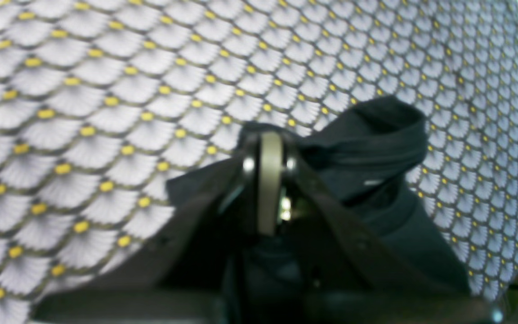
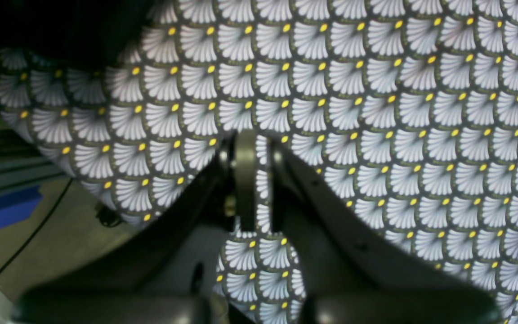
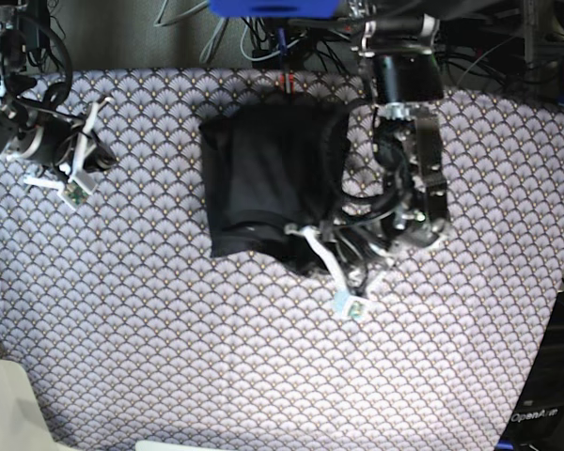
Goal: Fold the T-shirt properly
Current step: 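Press the folded shirt's side edge flat with the left gripper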
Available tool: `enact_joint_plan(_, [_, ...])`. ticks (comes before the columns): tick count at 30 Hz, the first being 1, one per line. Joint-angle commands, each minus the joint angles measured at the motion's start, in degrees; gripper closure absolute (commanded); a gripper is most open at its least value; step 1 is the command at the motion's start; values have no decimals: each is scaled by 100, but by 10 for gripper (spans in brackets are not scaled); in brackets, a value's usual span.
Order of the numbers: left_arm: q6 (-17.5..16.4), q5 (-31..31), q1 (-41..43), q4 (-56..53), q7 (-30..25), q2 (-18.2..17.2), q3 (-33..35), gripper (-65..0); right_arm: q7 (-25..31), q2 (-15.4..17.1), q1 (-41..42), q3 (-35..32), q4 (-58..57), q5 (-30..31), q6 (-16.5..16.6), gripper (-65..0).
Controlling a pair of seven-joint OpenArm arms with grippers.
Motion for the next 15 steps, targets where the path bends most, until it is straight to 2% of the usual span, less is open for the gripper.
enact_joint_plan(1, [-26,-114,-194,67,-117,29,47,0,93,104,-33,52,96,68,21,-37])
enact_joint_plan(9, [-26,-818,-229,23,-56,29,162,0,102,104,-103,52,105,68,21,-37])
enact_joint_plan(14, [-26,-958,-229,102,-56,29,153,-2,93,104,-103,52,105,68,21,-37])
enact_joint_plan(15, [-26,-941,-229,102,-56,29,153,-29,93,104,-103,52,105,68,21,-37])
